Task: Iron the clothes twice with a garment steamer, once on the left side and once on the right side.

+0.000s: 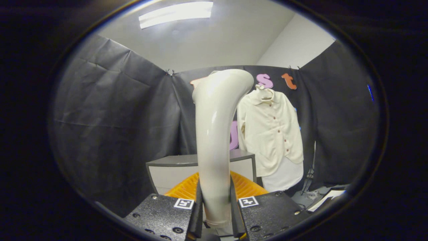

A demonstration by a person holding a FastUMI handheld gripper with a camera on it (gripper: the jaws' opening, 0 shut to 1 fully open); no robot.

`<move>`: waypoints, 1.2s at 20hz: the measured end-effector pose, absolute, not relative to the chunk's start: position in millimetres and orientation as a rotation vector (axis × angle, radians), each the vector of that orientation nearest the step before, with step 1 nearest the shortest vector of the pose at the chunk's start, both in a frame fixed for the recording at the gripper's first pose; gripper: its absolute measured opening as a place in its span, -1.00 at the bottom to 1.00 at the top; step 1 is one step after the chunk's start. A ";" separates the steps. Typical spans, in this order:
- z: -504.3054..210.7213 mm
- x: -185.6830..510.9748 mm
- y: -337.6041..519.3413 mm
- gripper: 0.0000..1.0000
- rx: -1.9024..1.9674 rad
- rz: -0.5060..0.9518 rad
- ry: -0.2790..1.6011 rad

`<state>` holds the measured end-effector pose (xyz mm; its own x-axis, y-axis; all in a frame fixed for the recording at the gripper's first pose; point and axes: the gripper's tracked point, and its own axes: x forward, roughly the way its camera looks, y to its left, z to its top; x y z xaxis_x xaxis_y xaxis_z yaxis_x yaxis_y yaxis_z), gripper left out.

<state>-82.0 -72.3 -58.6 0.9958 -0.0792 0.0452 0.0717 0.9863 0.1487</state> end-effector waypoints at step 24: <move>-65.8 -76.1 -25.5 -0.31 0.093 0.021 0.001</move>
<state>-76.1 -25.5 -65.8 0.9998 0.0212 -0.0001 -0.0211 0.9955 0.0927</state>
